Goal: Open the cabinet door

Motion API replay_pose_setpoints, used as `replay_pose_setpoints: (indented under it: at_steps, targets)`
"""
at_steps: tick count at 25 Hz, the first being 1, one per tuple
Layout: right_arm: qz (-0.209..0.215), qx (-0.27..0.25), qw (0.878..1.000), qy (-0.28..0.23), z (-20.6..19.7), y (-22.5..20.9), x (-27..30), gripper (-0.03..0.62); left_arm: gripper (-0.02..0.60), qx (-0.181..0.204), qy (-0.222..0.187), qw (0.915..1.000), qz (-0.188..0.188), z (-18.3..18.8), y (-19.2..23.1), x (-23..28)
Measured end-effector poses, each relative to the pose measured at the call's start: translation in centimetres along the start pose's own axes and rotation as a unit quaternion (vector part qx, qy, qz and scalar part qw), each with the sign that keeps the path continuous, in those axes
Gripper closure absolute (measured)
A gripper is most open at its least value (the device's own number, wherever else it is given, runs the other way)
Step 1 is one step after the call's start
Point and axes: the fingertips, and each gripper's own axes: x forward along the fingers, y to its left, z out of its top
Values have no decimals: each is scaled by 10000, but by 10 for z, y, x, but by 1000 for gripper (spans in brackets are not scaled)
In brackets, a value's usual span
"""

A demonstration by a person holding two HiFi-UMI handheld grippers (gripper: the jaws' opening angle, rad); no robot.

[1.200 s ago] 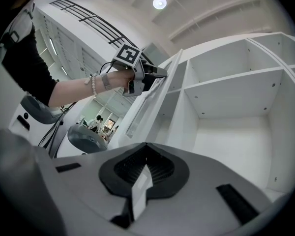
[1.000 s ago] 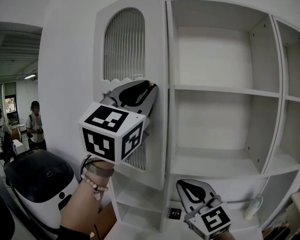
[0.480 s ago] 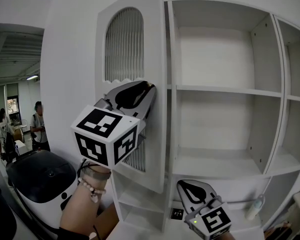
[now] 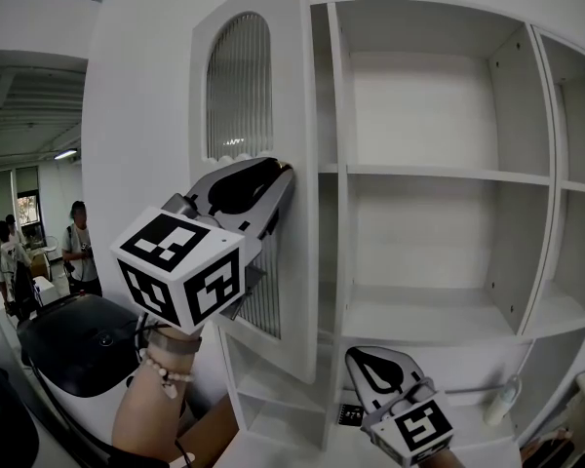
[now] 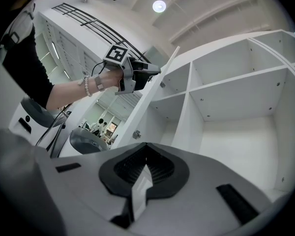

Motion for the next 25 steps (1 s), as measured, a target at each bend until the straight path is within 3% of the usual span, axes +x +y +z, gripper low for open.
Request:
replay_pose_setpoints:
  at_steps: [25]
  targets:
    - [218,65,9996,-151,11,28,9,594,506,-252,-92,9995,-168,23,13,-50]
